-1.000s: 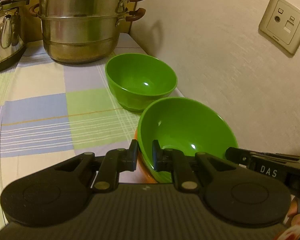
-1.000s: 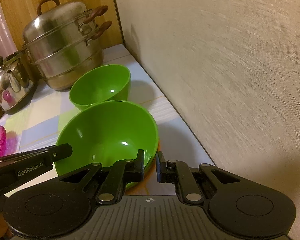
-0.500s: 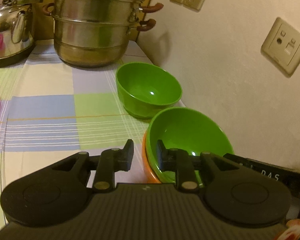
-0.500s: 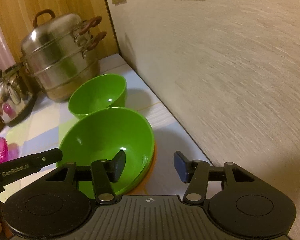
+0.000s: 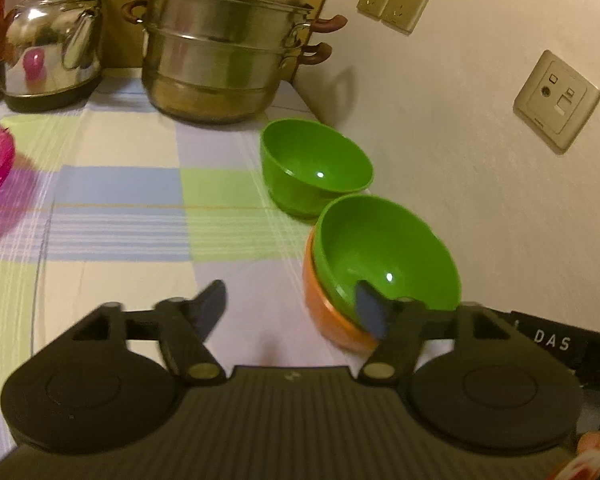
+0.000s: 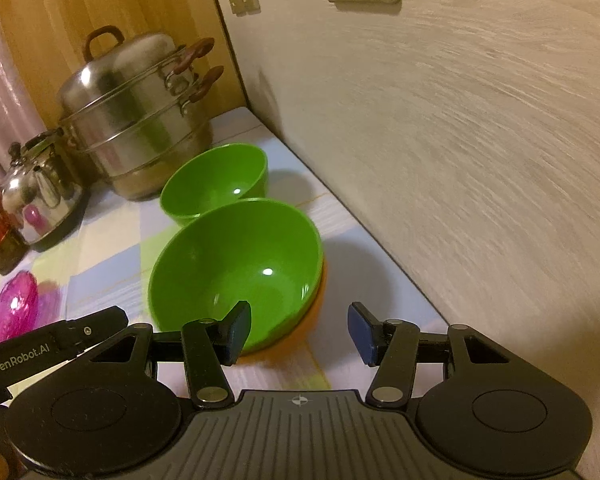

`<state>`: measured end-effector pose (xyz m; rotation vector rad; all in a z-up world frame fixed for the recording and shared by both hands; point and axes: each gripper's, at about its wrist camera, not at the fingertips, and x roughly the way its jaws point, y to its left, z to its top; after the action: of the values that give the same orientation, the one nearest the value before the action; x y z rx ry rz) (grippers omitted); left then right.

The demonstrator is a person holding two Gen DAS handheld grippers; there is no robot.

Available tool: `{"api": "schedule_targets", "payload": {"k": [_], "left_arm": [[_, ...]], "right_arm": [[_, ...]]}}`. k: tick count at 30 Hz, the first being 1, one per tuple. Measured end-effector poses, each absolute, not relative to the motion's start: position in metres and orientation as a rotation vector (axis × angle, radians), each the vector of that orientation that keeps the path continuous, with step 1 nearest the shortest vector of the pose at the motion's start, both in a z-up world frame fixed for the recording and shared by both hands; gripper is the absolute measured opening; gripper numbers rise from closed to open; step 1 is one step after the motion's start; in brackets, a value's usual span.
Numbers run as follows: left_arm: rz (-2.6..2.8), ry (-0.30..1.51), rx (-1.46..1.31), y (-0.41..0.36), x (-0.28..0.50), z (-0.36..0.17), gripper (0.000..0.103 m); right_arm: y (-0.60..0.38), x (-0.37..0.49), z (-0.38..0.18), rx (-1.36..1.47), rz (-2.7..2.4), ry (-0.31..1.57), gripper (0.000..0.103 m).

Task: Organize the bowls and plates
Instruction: 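Pull both grippers back from the nested green and orange bowls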

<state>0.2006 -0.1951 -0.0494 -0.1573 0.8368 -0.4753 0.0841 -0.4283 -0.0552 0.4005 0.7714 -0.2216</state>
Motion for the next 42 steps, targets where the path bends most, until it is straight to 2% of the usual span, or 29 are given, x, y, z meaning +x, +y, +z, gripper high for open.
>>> {"api": "schedule_targets", "payload": {"k": [2, 10, 42], "left_arm": [[-0.468, 0.84, -0.151, -0.19, 0.193, -0.05, 0.081], [-0.442, 0.851, -0.147, -0.177, 0.172, -0.05, 0.085], [-0.394, 0.827, -0.067, -0.165, 0.161, -0.037, 0.083]], "right_arm": [[-0.422, 0.079, -0.055, 0.387, -0.217, 0.782, 0.054], [-0.404, 0.063, -0.052, 0.359, -0.204, 0.795, 0.054], [-0.388, 0.048, -0.048, 0.354, -0.184, 0.806, 0.054]]}}
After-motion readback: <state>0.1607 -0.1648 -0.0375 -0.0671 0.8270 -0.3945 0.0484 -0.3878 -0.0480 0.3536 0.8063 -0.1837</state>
